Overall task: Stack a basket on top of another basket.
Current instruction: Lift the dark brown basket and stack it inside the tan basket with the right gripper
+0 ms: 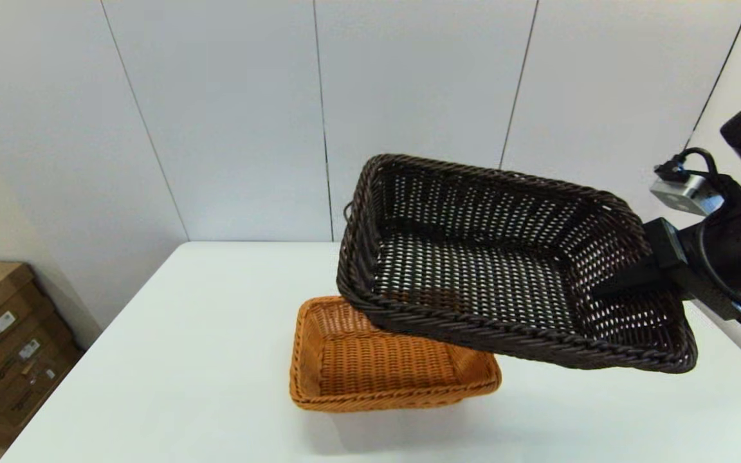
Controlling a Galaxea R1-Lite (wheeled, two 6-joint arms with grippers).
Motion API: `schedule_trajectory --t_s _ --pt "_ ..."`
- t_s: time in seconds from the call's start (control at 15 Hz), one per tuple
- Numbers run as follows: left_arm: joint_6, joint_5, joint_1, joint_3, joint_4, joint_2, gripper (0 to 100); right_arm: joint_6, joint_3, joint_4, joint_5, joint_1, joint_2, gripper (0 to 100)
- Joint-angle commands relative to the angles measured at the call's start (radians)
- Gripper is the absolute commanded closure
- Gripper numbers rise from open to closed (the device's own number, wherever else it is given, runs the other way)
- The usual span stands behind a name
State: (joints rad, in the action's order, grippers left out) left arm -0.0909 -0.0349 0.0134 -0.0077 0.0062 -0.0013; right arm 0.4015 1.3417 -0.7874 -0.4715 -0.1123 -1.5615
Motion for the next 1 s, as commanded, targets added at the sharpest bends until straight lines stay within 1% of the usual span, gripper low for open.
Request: schedule_trajectory --t_s 0.07,0.13,0.27,0.33,0.47,0.53,0.6,0.67,1.0 --pt "-0.001 0.0 0.0 0.0 0.0 0.0 0 -0.026 0.037 -0.006 0.013 -0.072 -0.1 100" --pt "-0.001 0.0 0.0 0.0 0.0 0.0 0 -0.059 0.05 -0.009 0.047 -0.104 -0.134 100" --pt "-0.001 0.0 0.0 0.0 0.0 0.0 0 -0.095 0.06 -0.007 0.076 -0.155 -0.169 100" --pt "-0.001 0.0 0.0 0.0 0.0 0.0 0 -0.098 0.074 -0.006 0.08 -0.181 -0.19 100" --pt "-0.001 0.0 0.0 0.0 0.0 0.0 0 -0.101 0.111 -0.006 0.1 -0.199 -0.246 100" --pt "-0.001 0.0 0.0 0.0 0.0 0.0 0 -0.105 0.132 -0.006 0.1 -0.199 -0.275 100" --pt "-0.001 0.0 0.0 0.0 0.0 0.0 0 -0.132 0.151 -0.006 0.1 -0.199 -0.305 100" --pt "-0.001 0.0 0.0 0.0 0.0 0.0 0 -0.141 0.171 -0.009 0.102 -0.201 -0.339 100" --pt "-0.001 0.0 0.0 0.0 0.0 0.0 0 -0.136 0.281 -0.039 0.1 -0.196 -0.451 100"
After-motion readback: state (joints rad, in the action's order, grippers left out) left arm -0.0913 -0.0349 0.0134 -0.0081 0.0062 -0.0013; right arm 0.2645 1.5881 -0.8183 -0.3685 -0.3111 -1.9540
